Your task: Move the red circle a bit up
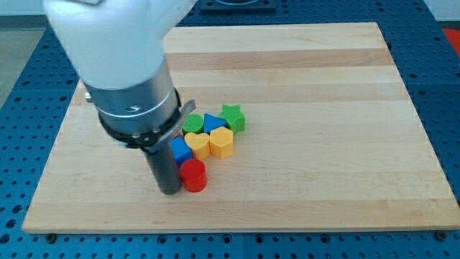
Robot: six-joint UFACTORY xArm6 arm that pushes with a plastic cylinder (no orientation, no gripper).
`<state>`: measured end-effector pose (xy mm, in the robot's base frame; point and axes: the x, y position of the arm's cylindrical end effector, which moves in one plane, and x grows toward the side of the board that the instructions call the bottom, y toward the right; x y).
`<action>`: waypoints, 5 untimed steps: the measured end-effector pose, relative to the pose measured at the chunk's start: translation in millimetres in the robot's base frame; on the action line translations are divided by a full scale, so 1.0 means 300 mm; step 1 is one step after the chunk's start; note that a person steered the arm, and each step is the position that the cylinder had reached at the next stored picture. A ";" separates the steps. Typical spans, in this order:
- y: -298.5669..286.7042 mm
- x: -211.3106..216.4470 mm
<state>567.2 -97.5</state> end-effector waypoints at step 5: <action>0.083 0.113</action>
<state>600.9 -72.5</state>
